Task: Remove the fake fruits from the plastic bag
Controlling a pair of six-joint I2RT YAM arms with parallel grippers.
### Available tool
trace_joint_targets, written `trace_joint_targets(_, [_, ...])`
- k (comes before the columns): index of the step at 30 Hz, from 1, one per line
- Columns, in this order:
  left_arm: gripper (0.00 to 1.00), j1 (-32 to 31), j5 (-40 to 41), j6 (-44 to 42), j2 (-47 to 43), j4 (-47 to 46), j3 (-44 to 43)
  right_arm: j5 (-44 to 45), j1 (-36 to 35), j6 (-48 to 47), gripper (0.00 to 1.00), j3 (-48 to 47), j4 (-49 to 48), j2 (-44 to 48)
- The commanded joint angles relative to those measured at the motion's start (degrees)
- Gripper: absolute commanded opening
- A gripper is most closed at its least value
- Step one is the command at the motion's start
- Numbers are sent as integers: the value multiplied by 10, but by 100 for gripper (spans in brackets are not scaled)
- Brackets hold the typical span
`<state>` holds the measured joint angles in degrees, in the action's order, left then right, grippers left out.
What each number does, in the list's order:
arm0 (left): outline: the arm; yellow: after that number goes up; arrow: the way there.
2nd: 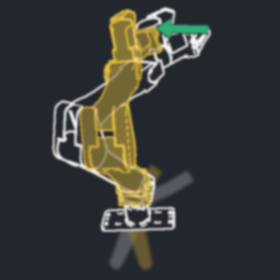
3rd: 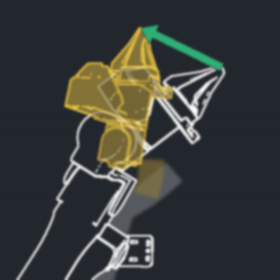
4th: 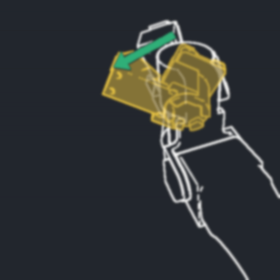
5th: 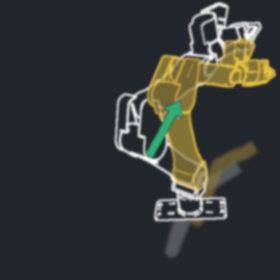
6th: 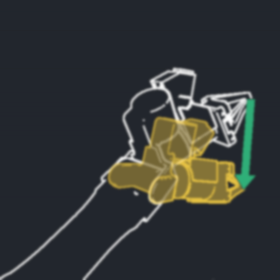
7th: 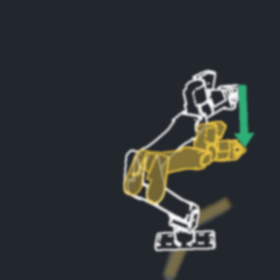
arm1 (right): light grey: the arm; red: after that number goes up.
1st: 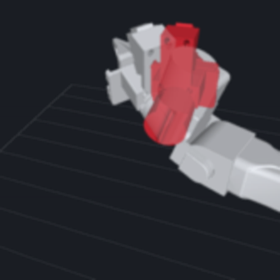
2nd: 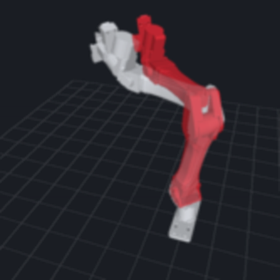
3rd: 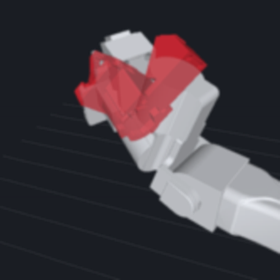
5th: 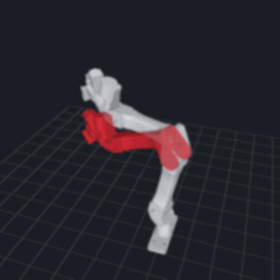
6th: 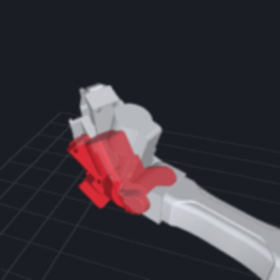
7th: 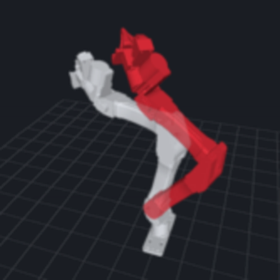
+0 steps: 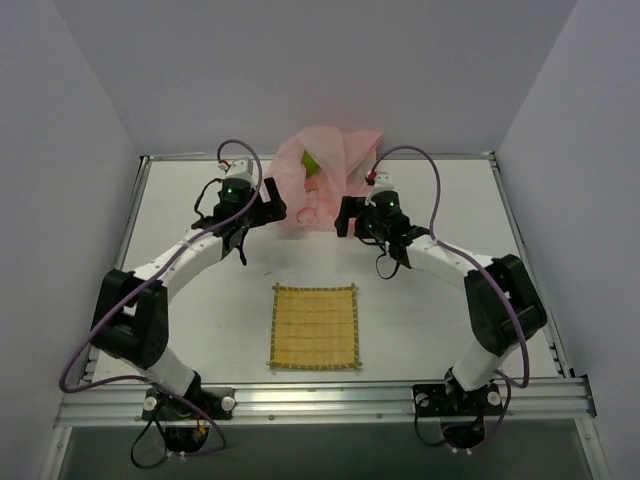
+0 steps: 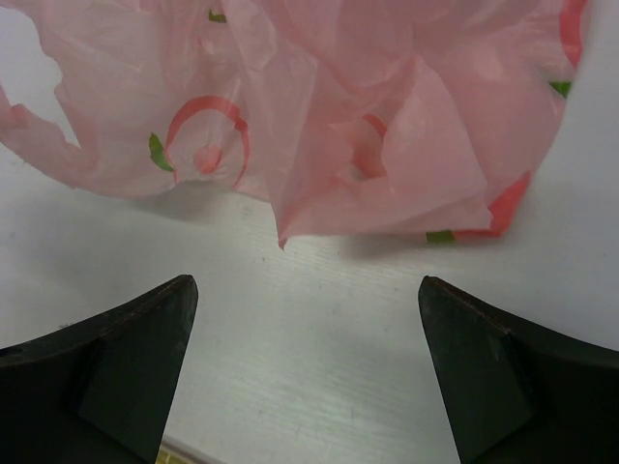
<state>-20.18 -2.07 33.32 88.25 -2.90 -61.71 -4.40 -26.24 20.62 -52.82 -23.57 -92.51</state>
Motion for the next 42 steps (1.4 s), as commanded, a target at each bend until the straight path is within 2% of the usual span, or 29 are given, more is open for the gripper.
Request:
trace_joint_targets(1, [94,2,-10,-48,51,-83,-46,33,-20,-59,94,-81,-18,-52])
trace_joint_targets(4, [94,1,-12,-62,111,-83,-89,68,-21,-88,94,-155,15,-116])
trace_joint_targets(9, [94,5,-51,-60,178,-108,-145,137,-21,-121,87,-228,20,-201])
trace_joint_targets(12, [94,6,-62,-57,213,-113,-181,155,-21,-129,72,-278,26,-251])
trace_joint_targets(13, [94,7,-61,-58,226,-114,-189,157,-21,-130,47,-287,25,-256])
trace_joint_targets(14, [100,8,-58,-58,232,-115,-199,158,-21,-130,34,-289,20,-260])
trace_joint_targets(15, [89,9,-58,-59,235,-120,-202,158,-21,-129,24,-286,12,-256])
trace_joint_targets(16, [77,14,-57,-59,238,-122,-203,152,-21,-117,0,-280,6,-250])
trace_joint_targets(17, [36,16,-59,-59,235,-123,-200,143,-21,-108,0,-260,2,-228])
trace_joint_targets(18, [15,20,-58,-52,225,-116,-186,131,-22,-101,0,-244,-10,-213])
trace_joint_targets(19, [3,28,-52,-44,192,-118,-167,116,-23,-96,0,-221,-20,-192])
trace_joint_targets(20, [2,29,-38,-36,168,-133,-139,115,-28,-84,0,-171,-32,-150])
trace_joint_targets(21, [2,30,-30,-30,145,-166,-75,119,-30,-79,0,-146,-47,-130])
trace_joint_targets(24, [2,25,-6,-21,70,-170,-7,149,-31,-59,0,-62,-56,-52])
trace_joint_targets(28, [2,4,14,-15,5,-171,92,196,-26,-51,0,-5,-26,21])
trace_joint_targets(34, [2,-46,15,8,-60,-185,160,263,-20,-44,0,47,26,112])
trace_joint_targets(42, [2,-127,73,23,-138,-171,212,350,12,5,0,96,77,204])
